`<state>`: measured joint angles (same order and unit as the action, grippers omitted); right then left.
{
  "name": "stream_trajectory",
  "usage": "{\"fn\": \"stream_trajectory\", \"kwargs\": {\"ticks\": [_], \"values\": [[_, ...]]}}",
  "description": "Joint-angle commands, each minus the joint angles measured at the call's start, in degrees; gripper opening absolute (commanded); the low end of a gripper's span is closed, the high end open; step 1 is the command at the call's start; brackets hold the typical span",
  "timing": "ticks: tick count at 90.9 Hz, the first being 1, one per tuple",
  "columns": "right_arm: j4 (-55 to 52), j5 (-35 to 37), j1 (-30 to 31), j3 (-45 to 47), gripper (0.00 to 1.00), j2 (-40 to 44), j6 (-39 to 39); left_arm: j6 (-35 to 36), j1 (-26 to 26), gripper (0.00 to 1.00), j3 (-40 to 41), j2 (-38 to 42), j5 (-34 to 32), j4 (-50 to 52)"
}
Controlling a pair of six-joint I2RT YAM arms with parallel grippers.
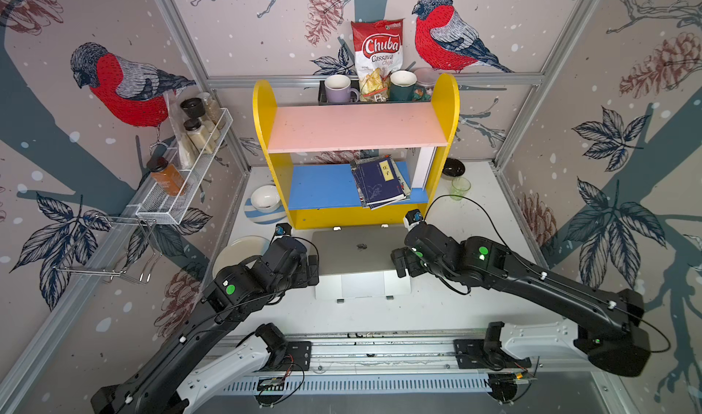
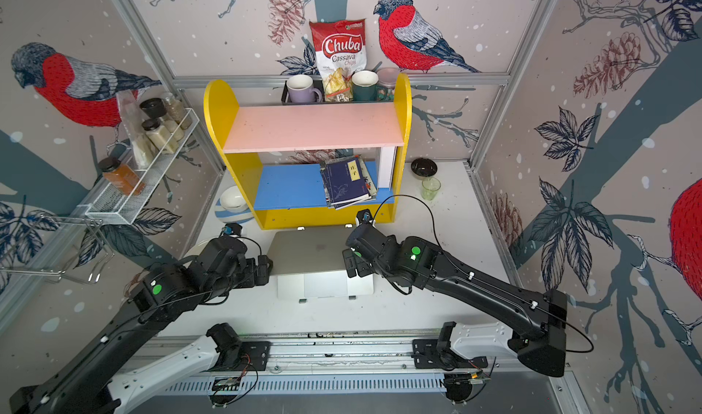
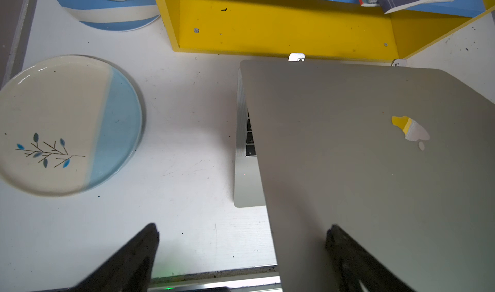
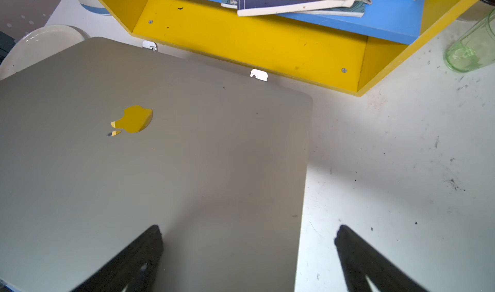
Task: Close the laptop lid and set it aside
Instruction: Close the lid of the laptop.
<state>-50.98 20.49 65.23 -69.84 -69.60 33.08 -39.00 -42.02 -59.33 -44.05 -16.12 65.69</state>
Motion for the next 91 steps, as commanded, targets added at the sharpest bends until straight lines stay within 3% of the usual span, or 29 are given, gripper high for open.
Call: {"fn": "stream_trajectory", "kwargs": {"ticks": [1,91], "values": [[1.11,-0.36,0.26,0.81,1.00,0.45,1.32,-0.29,-0.17,0.96,0.74,0.19,1.31,0.44],[4.19,-2.13,0.45,8.21,1.00,0.54,3.31,-2.78,-0.17,0.96,7.61,3.51,3.18,-0.23]]}}
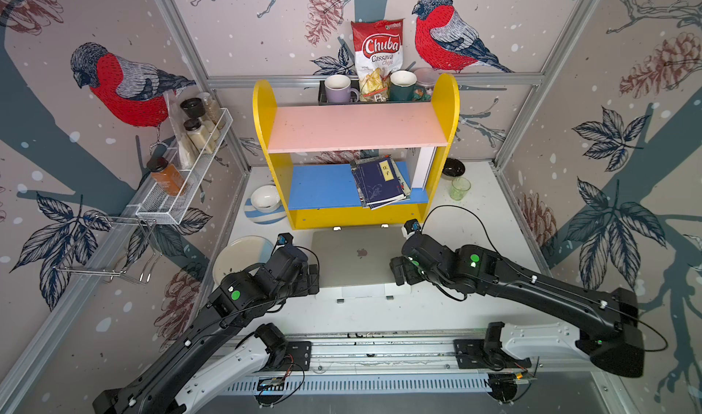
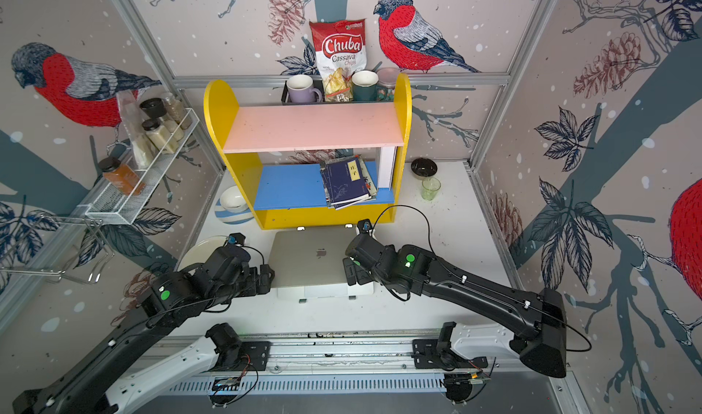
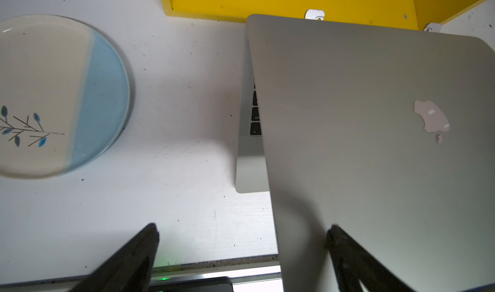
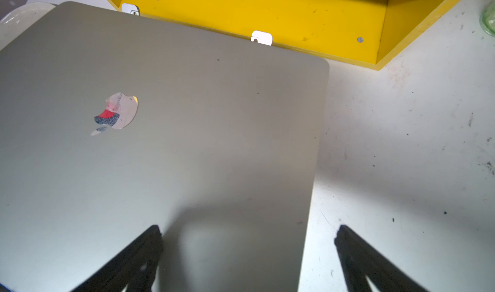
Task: Close the laptop lid and set it aside
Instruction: Close the lid of the laptop.
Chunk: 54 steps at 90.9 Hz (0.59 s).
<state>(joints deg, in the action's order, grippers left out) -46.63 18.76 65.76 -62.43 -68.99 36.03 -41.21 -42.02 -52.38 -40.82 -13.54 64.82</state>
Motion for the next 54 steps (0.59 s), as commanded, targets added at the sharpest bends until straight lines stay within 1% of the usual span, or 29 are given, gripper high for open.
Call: {"fn": "stream_trajectory", "kwargs": {"ticks": [1,25,54], "values": [[-0.10,-0.45,-0.09,0.94,1.00,-0.08,0.36,-0.60,-0.17,0.96,0.68,0.29,0.61,0.61],[1.82,-1.29,-0.95,3.83,1.00,-0.28,0.66,-2.26,-0.17,0.97,2.75,0.17,0.46,-2.42],[3.72,-2.54,-1.92,5.69,1.00,-0.92,0.55,-6.60,-0.18,0.96,9.61,1.61,-0.13,-10.73]]}}
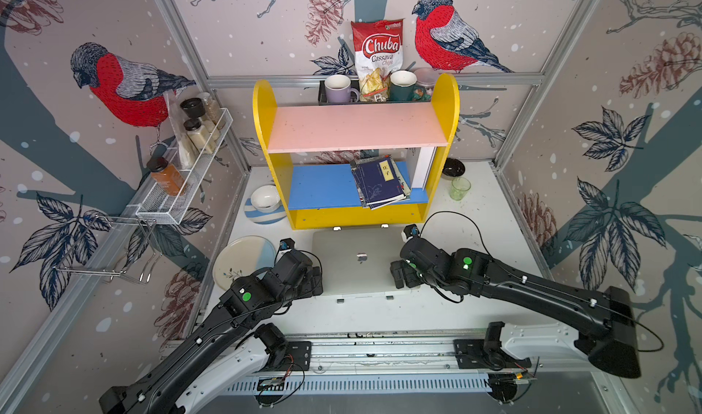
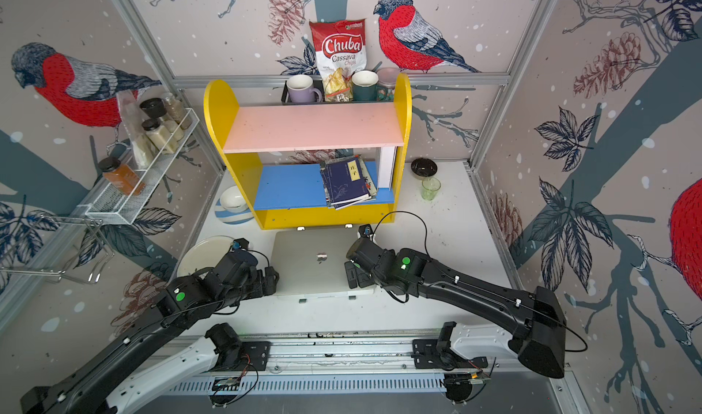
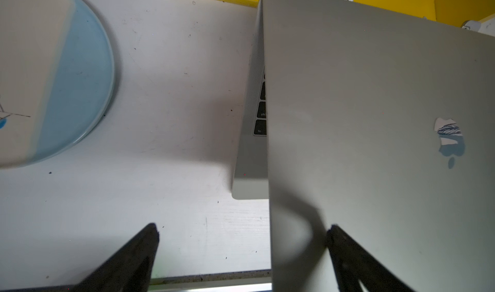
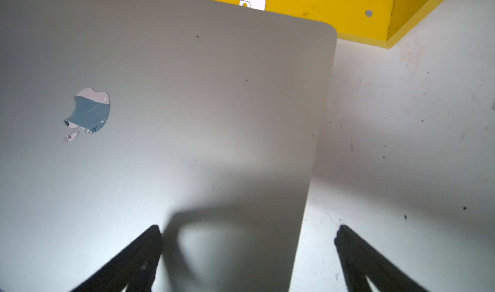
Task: Close the laptop lid and set it aside
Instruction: Close the lid of the laptop.
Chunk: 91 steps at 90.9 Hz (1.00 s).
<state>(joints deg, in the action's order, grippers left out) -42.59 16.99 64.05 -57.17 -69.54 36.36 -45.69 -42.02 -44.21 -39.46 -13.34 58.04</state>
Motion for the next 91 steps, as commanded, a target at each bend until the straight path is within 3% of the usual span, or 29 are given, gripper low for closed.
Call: {"fn": "stream_trajectory", "kwargs": {"ticks": [1,91], "values": [[-0.27,-0.80,-0.27,0.45,1.00,-0.44,0.22,-2.21,-0.17,0.97,1.60,0.31,-0.39,-4.06],[6.51,-4.81,-3.99,6.48,1.00,-5.74,-0.58,-5.42,-0.17,0.96,12.64,0.02,-2.21,-12.06]]}}
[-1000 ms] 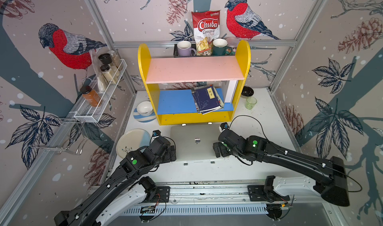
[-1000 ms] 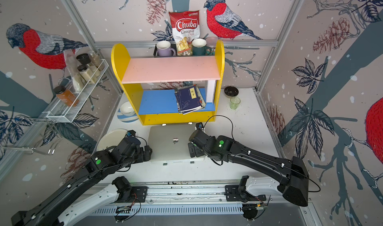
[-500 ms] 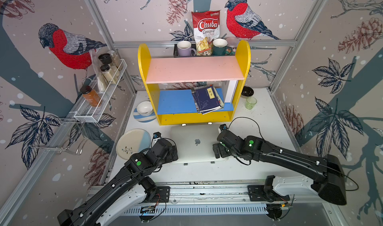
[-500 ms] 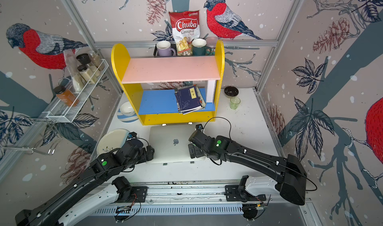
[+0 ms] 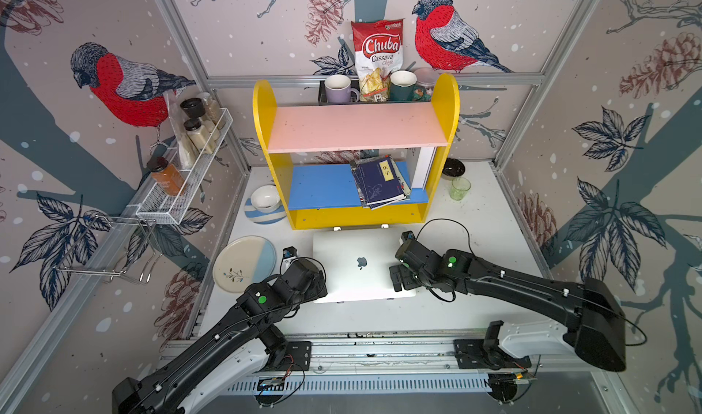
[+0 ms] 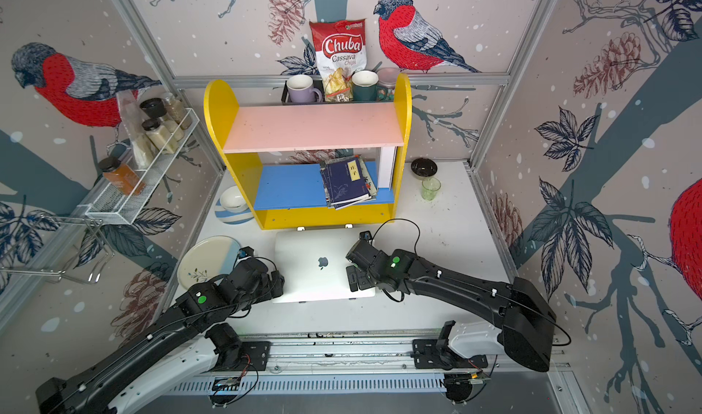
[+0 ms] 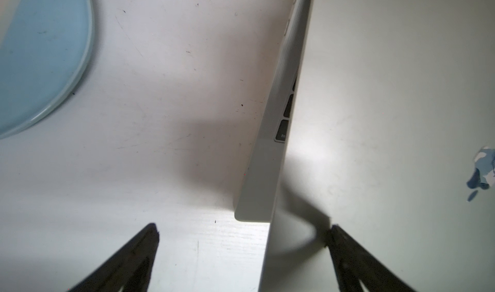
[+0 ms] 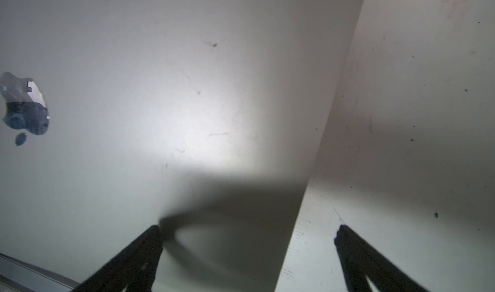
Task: Close the laptop lid and set it aside
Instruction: Close the lid of the laptop.
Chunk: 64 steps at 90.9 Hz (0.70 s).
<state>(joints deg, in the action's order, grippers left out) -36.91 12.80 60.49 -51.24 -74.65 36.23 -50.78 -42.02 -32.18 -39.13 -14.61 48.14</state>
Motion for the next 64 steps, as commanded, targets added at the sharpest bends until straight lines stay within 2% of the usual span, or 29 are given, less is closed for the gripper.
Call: {"fn": "stream_trajectory", "kwargs": {"ticks": [1,64], "values": [[0.85,-0.68,-0.53,0.59,1.00,-0.69,-0.45,-0.35,-0.17,0.97,0.67,-0.41,-0.94,-2.25],[4.24,-1.88,-2.51,1.94,1.00,-5.05,-1.49,-0.72,-0.17,0.96,4.52,-4.87,-1.14,-9.29]]}}
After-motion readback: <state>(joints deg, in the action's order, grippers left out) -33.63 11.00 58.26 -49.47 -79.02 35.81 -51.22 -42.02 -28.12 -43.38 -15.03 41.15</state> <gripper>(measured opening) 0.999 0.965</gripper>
